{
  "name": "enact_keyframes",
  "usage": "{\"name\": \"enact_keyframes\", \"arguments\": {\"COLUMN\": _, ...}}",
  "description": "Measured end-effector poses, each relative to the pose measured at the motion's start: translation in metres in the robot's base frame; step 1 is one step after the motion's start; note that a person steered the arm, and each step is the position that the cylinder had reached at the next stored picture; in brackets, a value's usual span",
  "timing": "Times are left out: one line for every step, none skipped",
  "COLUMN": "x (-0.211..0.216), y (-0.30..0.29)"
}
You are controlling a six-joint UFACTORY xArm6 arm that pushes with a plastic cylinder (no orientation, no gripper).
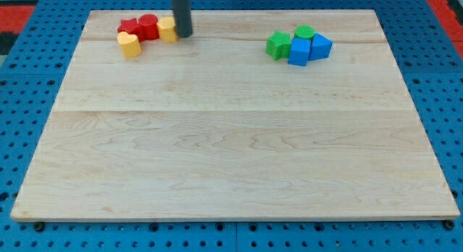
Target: Move your arm away from the yellow hexagon
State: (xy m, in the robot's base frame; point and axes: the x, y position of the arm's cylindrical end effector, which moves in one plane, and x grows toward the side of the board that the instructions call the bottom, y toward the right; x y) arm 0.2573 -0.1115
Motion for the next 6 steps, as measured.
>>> {"name": "enact_keyframes", "arguments": {"x": 0.0, "y": -0.021}}
{"name": "enact_keyframes", "arguments": {"x": 0.012, "y": 0.028}}
{"name": "enact_keyframes", "arguments": {"x": 0.068, "y": 0.064}}
{"name": "enact_keyframes", "arguments": {"x": 0.112, "y": 0.136}}
{"name": "enact_keyframes", "arguments": {"x": 0.128, "y": 0.244}}
{"name": "enact_keyframes", "arguments": {"x": 0.076, "y": 0.305}}
